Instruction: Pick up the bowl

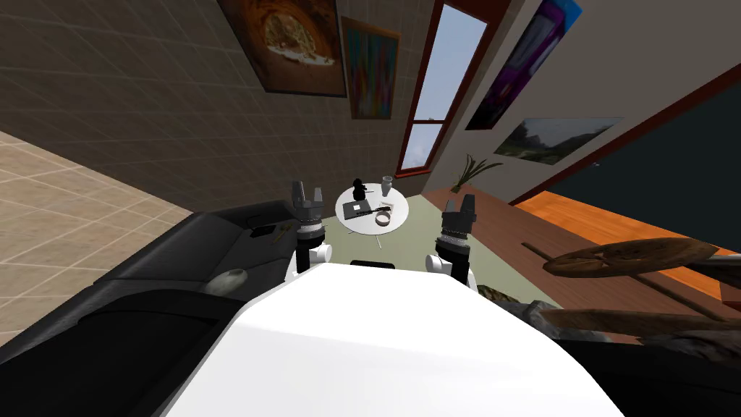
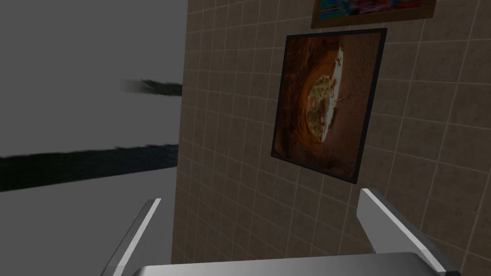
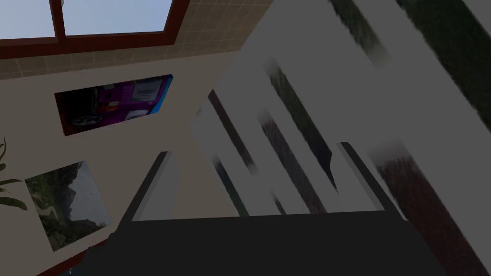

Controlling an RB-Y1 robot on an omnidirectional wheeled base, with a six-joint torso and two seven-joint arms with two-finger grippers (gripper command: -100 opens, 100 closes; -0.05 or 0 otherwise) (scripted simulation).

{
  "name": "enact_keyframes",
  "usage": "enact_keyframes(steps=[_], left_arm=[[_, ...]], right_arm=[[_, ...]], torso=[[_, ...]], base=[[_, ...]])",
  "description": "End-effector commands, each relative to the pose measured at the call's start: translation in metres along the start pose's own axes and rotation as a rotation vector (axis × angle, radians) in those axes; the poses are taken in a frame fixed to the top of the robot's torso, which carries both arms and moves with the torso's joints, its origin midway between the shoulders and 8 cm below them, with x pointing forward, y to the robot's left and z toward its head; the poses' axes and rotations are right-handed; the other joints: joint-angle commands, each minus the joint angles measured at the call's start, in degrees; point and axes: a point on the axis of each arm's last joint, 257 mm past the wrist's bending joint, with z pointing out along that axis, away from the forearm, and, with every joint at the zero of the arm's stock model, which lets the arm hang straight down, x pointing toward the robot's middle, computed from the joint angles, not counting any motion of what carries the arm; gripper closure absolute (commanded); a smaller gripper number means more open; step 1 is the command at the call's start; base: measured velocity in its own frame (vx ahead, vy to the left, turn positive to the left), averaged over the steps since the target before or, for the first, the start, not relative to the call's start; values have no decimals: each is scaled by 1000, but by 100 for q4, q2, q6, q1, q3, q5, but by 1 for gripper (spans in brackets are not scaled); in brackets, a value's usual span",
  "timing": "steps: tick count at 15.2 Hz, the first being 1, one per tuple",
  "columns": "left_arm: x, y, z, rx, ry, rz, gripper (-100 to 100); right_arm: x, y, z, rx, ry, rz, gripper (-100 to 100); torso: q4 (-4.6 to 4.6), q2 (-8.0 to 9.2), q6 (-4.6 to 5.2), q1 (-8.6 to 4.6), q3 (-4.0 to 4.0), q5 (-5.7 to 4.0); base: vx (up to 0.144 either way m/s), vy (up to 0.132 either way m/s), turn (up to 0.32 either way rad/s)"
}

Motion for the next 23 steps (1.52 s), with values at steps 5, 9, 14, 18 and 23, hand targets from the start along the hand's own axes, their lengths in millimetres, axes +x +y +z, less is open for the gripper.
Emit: enact_keyframes(steps=[5,9,14,18,23], left_arm=[[0,0,0,0,0,0,0],[0,0,0,0,0,0,0],[0,0,0,0,0,0,0],[0,0,0,0,0,0,0],[0,0,0,0,0,0,0]], right_arm=[[21,-18,-6,22,122,-28,-100],[39,-38,-14,52,214,-46,-100],[66,-78,-36,114,360,-73,-100],[82,-107,-57,162,472,-100,-100],[94,-137,-82,211,595,-139,-100]], torso=[[0,-1,-3,0,-1,0],[-1,-2,-4,1,-1,0],[-1,-1,-2,2,-1,0],[0,-1,-3,3,-1,1],[0,-1,-4,2,-1,0]], base=[[1,5,104],[1,8,145],[-3,12,201],[-3,12,231],[-3,11,225]])
